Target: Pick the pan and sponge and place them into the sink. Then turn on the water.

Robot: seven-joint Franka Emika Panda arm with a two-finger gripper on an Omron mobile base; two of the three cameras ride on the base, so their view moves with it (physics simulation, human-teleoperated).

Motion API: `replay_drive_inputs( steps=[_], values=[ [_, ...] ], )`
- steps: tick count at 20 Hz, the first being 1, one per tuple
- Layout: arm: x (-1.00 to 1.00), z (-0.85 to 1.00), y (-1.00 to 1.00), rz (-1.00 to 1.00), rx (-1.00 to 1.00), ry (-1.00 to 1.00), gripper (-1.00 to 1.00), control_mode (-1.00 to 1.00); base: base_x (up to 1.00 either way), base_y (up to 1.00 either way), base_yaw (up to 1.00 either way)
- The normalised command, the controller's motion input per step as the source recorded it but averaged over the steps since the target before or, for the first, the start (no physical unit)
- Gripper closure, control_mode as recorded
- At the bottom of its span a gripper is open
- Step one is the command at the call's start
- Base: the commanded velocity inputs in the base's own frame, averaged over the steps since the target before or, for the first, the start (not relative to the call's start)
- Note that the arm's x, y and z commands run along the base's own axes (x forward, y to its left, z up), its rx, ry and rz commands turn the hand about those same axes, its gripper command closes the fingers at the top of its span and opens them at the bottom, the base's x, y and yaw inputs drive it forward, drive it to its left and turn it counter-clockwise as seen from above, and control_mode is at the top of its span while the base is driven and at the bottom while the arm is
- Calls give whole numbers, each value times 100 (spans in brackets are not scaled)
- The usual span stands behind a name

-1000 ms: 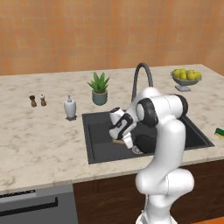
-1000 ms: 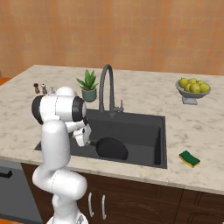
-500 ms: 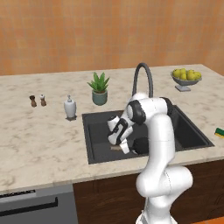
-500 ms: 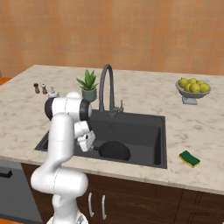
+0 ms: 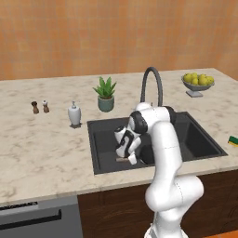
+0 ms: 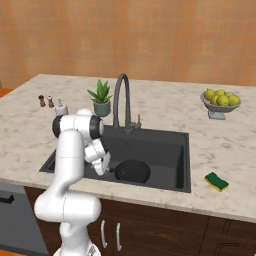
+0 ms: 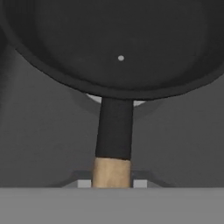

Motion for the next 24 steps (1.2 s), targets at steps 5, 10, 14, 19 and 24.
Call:
replay_drive_inputs(
  steps=[5,10,14,19,24],
  values=[
    [0,32,3,0,0,-33,-100,-100,0,0,0],
    [-21,95,41,0,-12,-26,-100,-100,0,0,0],
    [-82,100,67,0,-25,-15,-100,-100,0,0,0],
    [-99,100,56,1,-20,-15,-100,-100,0,0,0],
    [-76,100,58,0,-25,-3,-100,-100,0,0,0]
  ],
)
